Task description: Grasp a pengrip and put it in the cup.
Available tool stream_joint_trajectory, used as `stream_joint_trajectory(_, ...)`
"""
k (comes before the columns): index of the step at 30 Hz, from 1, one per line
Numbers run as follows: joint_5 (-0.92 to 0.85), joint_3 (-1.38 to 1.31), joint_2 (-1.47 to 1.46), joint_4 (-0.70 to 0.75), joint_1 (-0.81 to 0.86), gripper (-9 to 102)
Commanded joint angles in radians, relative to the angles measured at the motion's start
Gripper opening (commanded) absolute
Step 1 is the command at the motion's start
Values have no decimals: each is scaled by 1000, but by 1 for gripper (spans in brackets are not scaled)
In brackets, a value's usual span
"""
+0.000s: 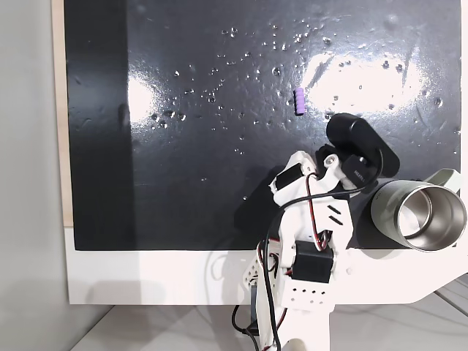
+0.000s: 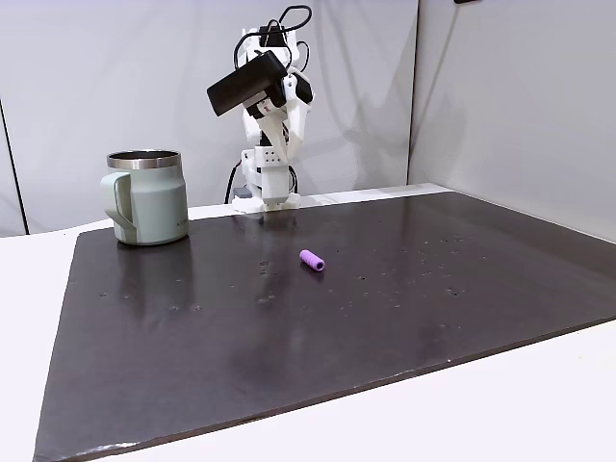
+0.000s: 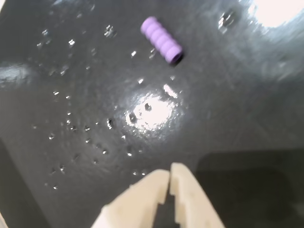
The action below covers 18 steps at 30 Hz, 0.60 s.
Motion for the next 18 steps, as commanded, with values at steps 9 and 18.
stream_joint_trajectory(9,-235,-356,-399,-21,52,13)
stream_joint_trajectory(18,-514,-405,-551,-49,72,22)
